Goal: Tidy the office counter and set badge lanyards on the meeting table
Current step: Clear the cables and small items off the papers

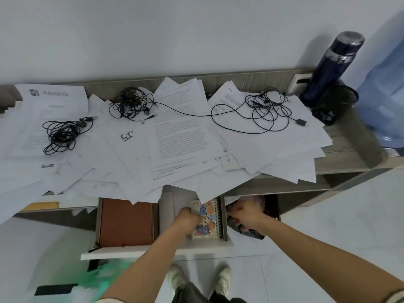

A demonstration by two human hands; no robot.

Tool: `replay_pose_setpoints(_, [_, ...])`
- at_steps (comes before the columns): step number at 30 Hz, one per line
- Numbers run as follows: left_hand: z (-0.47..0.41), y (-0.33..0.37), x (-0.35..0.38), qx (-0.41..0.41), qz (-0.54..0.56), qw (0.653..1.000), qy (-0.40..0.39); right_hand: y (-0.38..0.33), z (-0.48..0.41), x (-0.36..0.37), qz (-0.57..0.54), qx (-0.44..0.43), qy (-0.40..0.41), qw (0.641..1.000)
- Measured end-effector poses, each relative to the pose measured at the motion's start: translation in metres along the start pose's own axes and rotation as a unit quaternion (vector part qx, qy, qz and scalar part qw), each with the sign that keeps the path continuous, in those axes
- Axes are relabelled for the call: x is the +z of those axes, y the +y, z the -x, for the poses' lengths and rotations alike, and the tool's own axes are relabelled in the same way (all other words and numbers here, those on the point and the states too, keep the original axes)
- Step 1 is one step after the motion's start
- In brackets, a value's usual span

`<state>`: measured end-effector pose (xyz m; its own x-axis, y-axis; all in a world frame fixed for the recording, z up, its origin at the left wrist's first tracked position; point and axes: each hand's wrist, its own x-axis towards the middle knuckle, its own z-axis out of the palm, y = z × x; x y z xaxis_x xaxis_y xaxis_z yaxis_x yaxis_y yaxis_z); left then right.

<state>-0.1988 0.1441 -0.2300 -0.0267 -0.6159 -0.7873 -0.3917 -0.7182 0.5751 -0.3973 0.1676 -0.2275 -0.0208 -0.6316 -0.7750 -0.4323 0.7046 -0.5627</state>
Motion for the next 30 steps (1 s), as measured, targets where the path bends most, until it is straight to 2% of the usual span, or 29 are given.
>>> replay_pose_setpoints(3, [0.006,0.006,0.0,-0.023,0.039,0.999,-0.024,-0.006,-0.008,0.01,0.03,-0.006,-0.019,0.999])
replay_pose_setpoints(5, [0.006,0.005,0.0,-0.025,0.023,0.999,-0.024,-0.006,-0.012,0.014,0.065,-0.014,-0.014,0.998])
replay_pose_setpoints(8, [0.012,0.0,-0.002,-0.024,-0.044,0.999,-0.015,-0.009,-0.008,0.014,0.119,-0.026,-0.025,0.992])
replay_pose_setpoints(12, [0.017,0.01,-0.014,0.068,-0.219,0.973,0.035,-0.025,0.018,-0.005,0.203,-0.096,0.02,0.974])
replay_pose_setpoints(17, [0.052,0.059,-0.042,0.128,-0.174,0.976,-0.033,-0.068,0.057,-0.048,0.083,-0.136,-0.017,0.987])
replay_pose_setpoints(21, [0.076,0.114,-0.062,0.201,-0.137,0.97,-0.028,-0.102,0.066,-0.091,0.033,-0.188,0.09,0.978])
replay_pose_setpoints(26, [0.061,0.17,-0.088,0.264,-0.094,0.956,0.084,-0.135,0.039,-0.144,0.056,-0.191,0.234,0.952])
replay_pose_setpoints(30, [0.018,0.188,-0.117,0.274,-0.168,0.924,0.209,-0.153,0.012,-0.168,0.111,-0.173,0.322,0.924])
